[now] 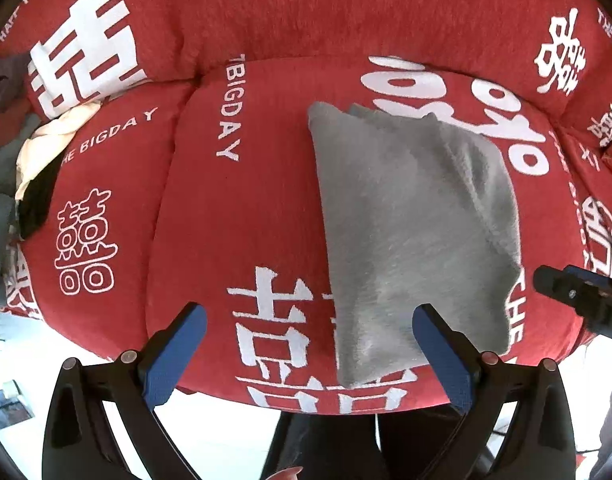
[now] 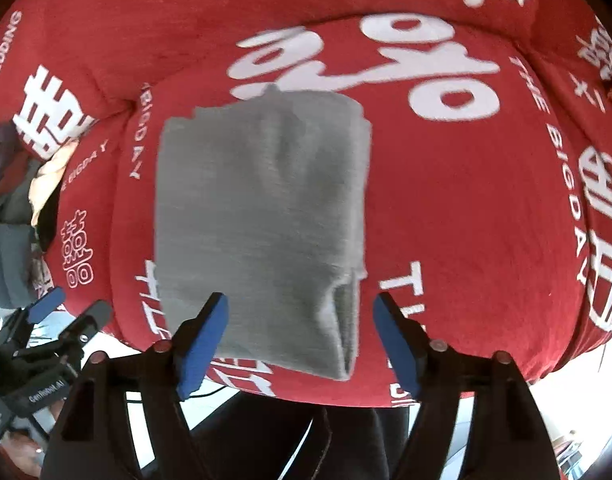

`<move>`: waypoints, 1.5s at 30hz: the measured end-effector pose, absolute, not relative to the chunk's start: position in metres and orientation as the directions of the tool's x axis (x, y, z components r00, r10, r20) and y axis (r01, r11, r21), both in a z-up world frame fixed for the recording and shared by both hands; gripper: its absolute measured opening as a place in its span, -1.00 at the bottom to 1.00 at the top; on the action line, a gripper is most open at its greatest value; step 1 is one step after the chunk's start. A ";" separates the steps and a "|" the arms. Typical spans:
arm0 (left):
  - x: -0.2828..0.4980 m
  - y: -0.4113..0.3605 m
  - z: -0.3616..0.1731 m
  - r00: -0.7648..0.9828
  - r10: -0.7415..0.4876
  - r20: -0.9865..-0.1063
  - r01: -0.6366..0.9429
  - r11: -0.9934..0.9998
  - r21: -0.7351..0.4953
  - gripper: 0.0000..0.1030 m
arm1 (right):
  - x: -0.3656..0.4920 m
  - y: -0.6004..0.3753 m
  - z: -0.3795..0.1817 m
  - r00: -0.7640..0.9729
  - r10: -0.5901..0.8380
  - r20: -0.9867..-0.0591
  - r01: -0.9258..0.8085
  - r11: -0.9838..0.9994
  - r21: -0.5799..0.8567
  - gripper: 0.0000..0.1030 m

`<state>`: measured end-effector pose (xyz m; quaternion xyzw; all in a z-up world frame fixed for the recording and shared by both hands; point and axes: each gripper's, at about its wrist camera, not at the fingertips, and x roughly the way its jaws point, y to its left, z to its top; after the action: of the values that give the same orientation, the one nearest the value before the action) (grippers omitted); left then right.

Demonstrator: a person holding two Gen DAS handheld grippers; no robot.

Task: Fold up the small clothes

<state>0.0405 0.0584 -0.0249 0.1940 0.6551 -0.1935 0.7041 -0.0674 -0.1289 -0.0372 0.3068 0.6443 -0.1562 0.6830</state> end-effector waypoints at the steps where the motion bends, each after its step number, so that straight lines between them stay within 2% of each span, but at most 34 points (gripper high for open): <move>1: 0.042 0.058 -0.022 0.066 -0.015 -0.998 0.520 0.854 0.021 1.00 | -0.065 -0.126 -0.034 0.124 0.171 -0.977 0.602 0.770 0.211 0.56; 3: 0.043 0.059 -0.018 0.066 -0.017 -0.998 0.509 0.860 0.019 1.00 | -0.062 -0.121 -0.025 0.139 0.140 -0.980 0.594 0.781 0.195 0.61; 6: 0.046 0.059 -0.010 0.069 -0.021 -0.997 0.499 0.867 0.016 1.00 | -0.059 -0.118 -0.015 0.149 0.089 -0.985 0.596 0.787 0.162 0.82; 8: 0.047 0.059 -0.005 0.075 -0.021 -0.997 0.499 0.866 0.019 1.00 | -0.059 -0.119 -0.009 0.142 0.077 -0.987 0.599 0.787 0.148 0.84; 9: 0.047 0.059 -0.004 0.076 -0.022 -0.997 0.500 0.866 0.019 1.00 | -0.059 -0.119 -0.010 0.134 0.077 -0.988 0.601 0.786 0.143 1.00; 45: 0.037 0.058 0.028 0.067 -0.042 -0.997 0.528 0.849 0.000 1.00 | -0.065 -0.105 0.010 0.081 0.063 -0.995 0.617 0.781 0.100 0.99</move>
<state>0.0373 0.0583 0.0277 0.1862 0.6524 -0.2016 0.7064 -0.0650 -0.1048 0.0102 0.2626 0.6471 -0.2017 0.6867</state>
